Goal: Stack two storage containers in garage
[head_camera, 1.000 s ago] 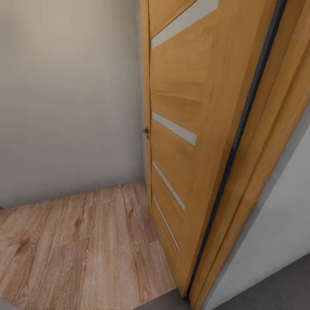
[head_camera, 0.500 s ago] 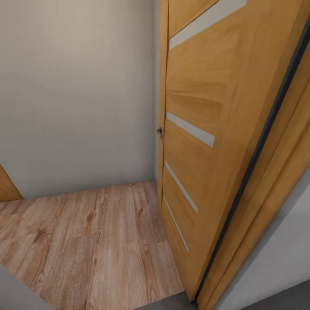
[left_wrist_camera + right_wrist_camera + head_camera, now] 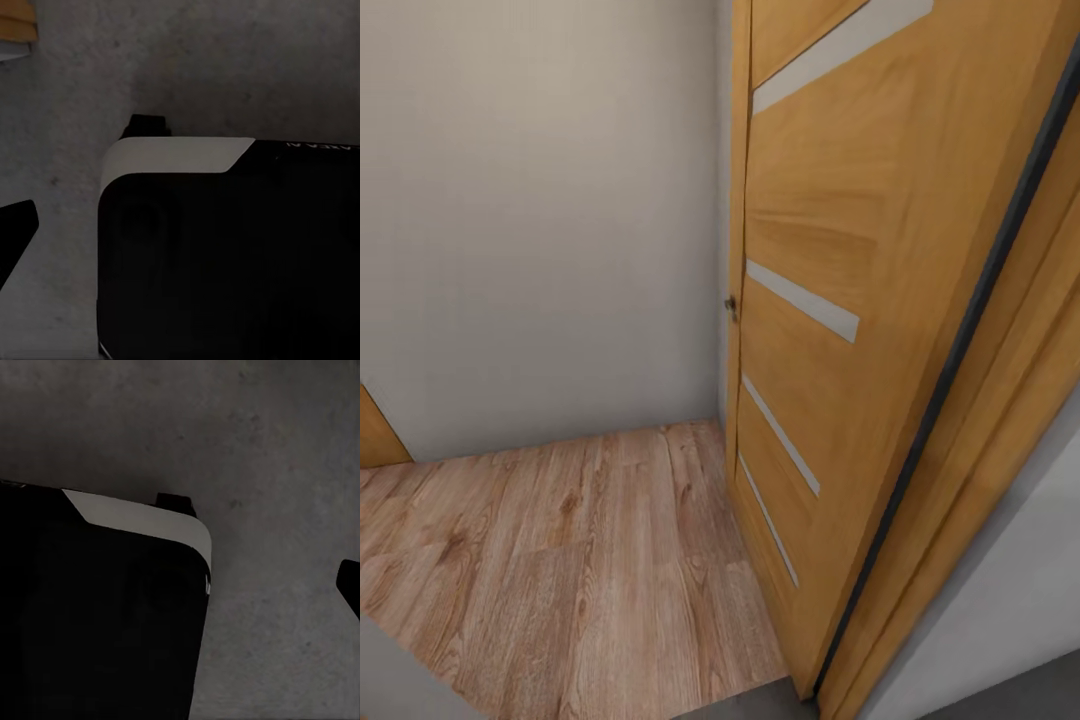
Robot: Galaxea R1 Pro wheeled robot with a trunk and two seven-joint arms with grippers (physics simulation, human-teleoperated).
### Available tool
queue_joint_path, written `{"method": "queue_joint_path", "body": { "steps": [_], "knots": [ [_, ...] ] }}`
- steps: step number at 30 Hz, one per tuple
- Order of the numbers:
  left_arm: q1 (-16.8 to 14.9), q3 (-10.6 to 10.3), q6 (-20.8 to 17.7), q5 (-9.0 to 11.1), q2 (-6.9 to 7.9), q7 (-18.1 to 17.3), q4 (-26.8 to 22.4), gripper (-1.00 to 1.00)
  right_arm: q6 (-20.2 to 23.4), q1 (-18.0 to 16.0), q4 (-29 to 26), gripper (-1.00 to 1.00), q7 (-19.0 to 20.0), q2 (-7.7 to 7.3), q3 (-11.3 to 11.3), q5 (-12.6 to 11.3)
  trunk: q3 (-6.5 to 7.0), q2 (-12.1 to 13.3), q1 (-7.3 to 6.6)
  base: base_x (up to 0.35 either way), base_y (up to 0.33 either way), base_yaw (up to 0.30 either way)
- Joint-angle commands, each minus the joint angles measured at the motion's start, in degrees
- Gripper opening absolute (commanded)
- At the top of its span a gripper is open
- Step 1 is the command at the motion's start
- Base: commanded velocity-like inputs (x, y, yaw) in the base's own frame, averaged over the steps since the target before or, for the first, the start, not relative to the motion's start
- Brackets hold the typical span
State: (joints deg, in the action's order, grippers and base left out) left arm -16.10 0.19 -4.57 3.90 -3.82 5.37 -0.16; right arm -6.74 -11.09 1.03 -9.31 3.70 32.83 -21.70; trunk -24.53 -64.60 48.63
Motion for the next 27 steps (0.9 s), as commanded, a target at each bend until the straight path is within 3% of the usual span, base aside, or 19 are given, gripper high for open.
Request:
{"method": "queue_joint_path", "body": {
  "steps": [1,10,27],
  "knots": [
    [0.05,-0.02,-0.18,0.41,-0.02,0.16,-0.02,1.0,-0.3,-0.01,0.11,1.0,-0.1,0.08,0.48,-0.47,-0.06,-0.03,0.0,0.0,0.0,0.0],
    [0.7,-0.02,-0.1,0.41,-0.04,0.16,-0.02,1.0,-0.36,0.1,0.11,1.0,-0.11,0.32,0.48,-0.3,-0.06,-0.03,0.0,0.0,0.0,0.049],
    [0.71,-0.02,-0.09,0.41,-0.05,0.16,-0.02,1.0,-0.4,0.1,0.11,1.0,-0.12,0.23,0.48,-0.1,-0.06,-0.03,0.0,0.0,0.0,0.277]
  ]
}}
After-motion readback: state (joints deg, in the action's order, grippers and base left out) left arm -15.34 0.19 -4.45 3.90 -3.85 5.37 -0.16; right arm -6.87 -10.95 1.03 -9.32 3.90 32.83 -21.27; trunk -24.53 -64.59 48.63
